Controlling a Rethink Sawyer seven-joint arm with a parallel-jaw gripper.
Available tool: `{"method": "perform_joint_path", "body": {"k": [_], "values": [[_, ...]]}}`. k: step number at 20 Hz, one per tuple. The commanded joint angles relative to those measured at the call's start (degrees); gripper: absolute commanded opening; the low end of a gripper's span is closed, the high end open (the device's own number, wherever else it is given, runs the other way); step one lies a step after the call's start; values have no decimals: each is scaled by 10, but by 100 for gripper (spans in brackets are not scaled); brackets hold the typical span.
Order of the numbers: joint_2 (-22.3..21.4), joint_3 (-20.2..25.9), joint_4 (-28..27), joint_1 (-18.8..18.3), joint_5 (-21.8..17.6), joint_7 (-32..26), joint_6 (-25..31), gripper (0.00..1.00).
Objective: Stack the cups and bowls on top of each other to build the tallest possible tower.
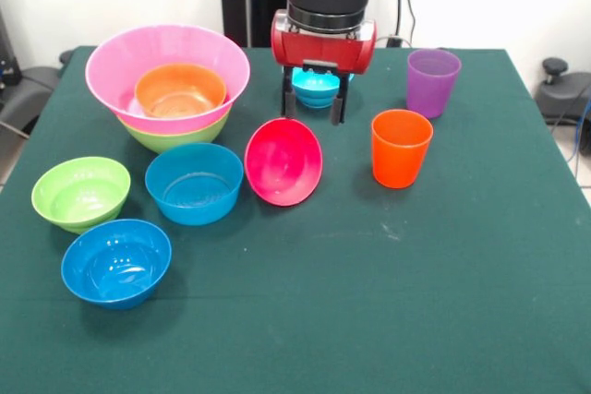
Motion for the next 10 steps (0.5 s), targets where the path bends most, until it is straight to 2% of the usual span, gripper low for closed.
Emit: {"method": "perform_joint_path", "body": {"k": [1,6,10], "values": [[33,50,-10,-16,-2,13,17,100],[-5,43,19,-41,-8,-6,40,100],[-34,45,12,-62,-11,-38,85,100]]}}
